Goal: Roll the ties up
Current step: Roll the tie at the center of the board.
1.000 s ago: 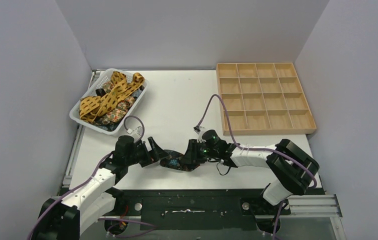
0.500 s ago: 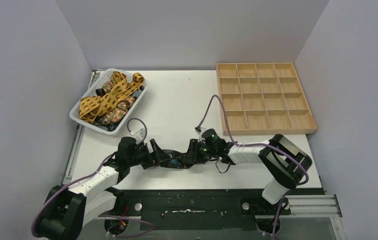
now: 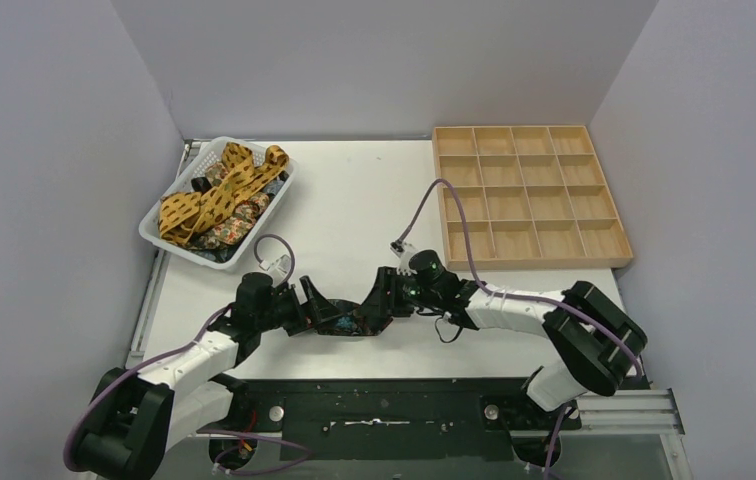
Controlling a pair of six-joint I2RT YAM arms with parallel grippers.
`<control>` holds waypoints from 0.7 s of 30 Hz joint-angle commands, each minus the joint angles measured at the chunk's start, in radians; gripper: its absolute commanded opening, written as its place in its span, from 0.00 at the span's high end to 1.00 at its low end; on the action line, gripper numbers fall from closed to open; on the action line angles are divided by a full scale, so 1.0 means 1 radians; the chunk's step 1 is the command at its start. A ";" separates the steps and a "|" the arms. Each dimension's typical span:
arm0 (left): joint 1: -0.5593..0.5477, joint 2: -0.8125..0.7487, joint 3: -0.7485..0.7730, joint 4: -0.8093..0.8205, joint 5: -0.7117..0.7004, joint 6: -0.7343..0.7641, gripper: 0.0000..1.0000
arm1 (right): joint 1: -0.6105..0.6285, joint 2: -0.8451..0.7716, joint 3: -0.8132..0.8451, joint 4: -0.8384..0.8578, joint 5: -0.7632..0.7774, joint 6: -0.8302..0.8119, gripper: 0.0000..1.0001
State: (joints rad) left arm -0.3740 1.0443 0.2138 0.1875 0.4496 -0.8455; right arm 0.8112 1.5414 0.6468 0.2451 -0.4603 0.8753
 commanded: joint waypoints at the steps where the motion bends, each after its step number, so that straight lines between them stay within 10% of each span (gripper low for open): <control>1: -0.006 -0.020 0.030 0.010 -0.015 0.019 0.20 | 0.000 -0.069 0.027 0.061 0.012 -0.028 0.51; 21: -0.006 -0.025 0.025 0.004 0.011 0.020 0.19 | -0.012 0.179 0.074 0.028 -0.013 0.017 0.65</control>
State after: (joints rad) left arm -0.3744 1.0351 0.2138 0.1753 0.4416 -0.8436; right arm 0.8062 1.6989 0.7052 0.2619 -0.4744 0.8841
